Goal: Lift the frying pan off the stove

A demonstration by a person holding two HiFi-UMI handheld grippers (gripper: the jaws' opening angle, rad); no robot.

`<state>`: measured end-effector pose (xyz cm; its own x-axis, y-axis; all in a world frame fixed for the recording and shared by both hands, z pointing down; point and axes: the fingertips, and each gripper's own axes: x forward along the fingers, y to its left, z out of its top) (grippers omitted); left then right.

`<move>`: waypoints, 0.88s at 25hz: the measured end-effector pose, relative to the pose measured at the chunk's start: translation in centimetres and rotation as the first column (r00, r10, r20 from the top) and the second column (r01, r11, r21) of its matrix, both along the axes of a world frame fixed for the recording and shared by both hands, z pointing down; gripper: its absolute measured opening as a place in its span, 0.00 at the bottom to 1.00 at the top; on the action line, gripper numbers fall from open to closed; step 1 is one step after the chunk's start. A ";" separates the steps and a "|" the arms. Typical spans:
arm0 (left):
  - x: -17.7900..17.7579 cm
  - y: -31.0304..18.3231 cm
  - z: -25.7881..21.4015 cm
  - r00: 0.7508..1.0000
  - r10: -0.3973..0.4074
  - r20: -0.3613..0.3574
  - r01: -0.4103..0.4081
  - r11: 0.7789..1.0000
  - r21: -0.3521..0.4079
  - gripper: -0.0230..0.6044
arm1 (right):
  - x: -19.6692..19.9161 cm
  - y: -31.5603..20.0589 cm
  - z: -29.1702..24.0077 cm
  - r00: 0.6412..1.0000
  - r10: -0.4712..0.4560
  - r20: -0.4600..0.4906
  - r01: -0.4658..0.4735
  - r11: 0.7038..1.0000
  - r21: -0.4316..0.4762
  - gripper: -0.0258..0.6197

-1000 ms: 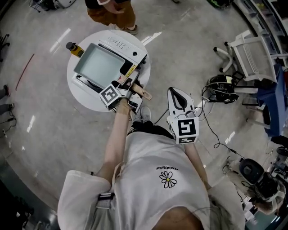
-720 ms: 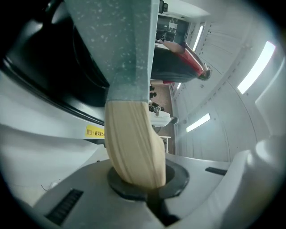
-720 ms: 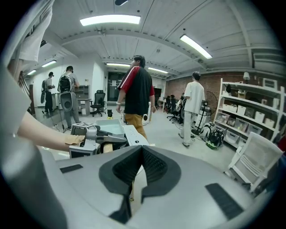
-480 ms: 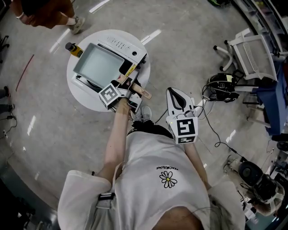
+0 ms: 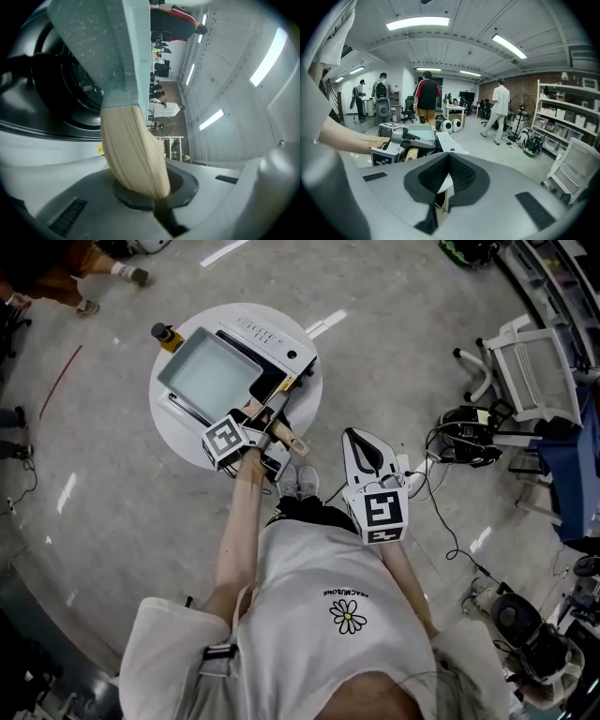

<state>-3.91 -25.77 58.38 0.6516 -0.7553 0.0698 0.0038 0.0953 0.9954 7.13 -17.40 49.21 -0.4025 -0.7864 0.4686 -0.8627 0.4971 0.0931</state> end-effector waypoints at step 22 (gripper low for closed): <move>-3.0 1.4 -16.3 0.911 -0.069 0.407 -0.111 0.909 0.402 0.03 | -4.8 -2.3 -7.3 0.973 -0.224 0.055 0.204 0.946 0.252 0.04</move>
<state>-6.87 -24.33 42.10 0.6494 -0.7602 0.0190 -0.4035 -0.3232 0.8560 2.36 -19.68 41.96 -0.6027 -0.7632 0.2328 -0.7480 0.6420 0.1681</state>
